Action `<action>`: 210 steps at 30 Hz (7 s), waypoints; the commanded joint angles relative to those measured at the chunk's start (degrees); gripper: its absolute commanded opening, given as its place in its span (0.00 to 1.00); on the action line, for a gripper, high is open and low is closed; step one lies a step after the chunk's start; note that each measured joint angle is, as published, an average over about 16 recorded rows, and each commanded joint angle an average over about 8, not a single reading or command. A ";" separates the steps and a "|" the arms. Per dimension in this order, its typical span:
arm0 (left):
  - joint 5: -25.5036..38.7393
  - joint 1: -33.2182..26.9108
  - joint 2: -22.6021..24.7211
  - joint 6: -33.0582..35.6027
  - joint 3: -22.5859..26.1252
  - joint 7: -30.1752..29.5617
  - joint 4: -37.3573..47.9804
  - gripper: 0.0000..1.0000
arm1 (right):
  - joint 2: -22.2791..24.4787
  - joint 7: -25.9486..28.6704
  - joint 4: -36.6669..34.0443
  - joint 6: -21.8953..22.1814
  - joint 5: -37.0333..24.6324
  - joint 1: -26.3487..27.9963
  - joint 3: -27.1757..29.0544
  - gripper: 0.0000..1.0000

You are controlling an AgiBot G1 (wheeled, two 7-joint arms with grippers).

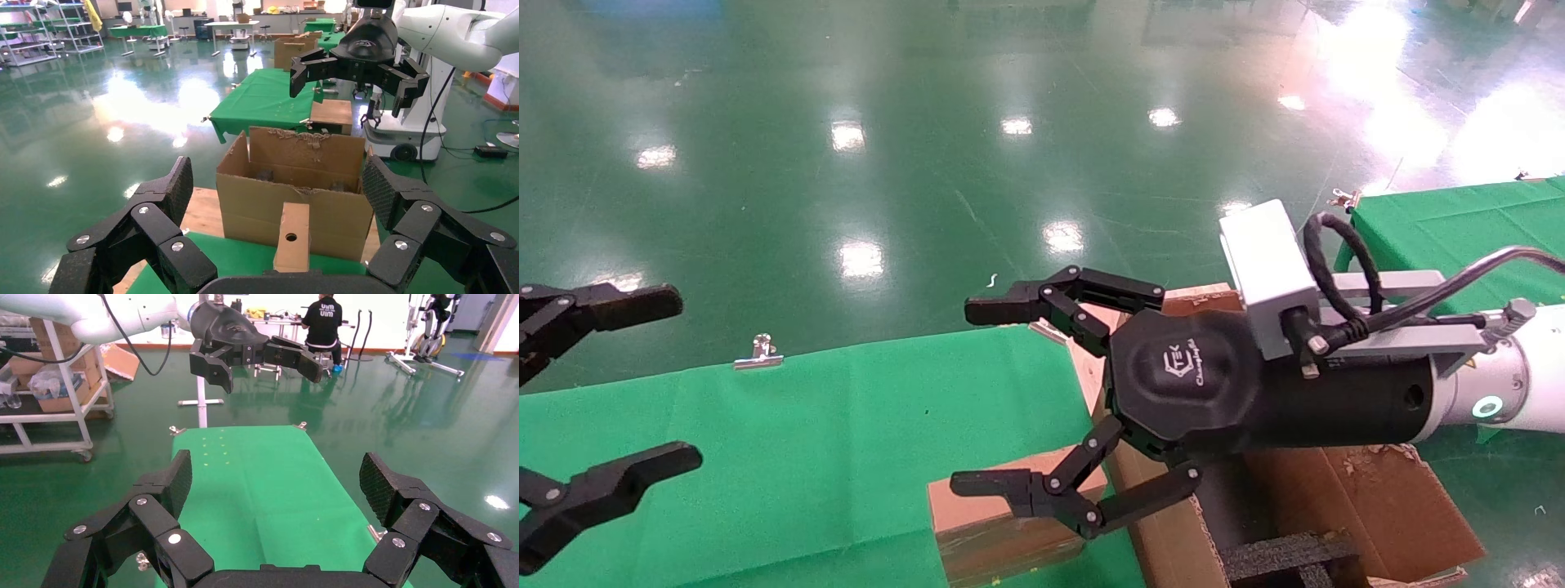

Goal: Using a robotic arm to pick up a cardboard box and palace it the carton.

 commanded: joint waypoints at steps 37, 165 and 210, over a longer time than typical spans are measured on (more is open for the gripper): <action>0.00 0.00 0.00 0.00 0.00 0.00 0.00 0.00 | -0.42 1.09 0.02 -1.44 -6.39 2.03 -3.53 1.00; -0.01 0.01 -0.01 -0.01 0.00 0.00 0.01 1.00 | -2.03 -3.67 -27.98 -5.49 -34.35 59.63 -45.31 0.00; -0.02 0.03 -0.02 -0.03 -0.01 0.00 0.02 1.00 | 24.59 7.55 -16.29 1.41 -32.35 56.22 -60.51 0.00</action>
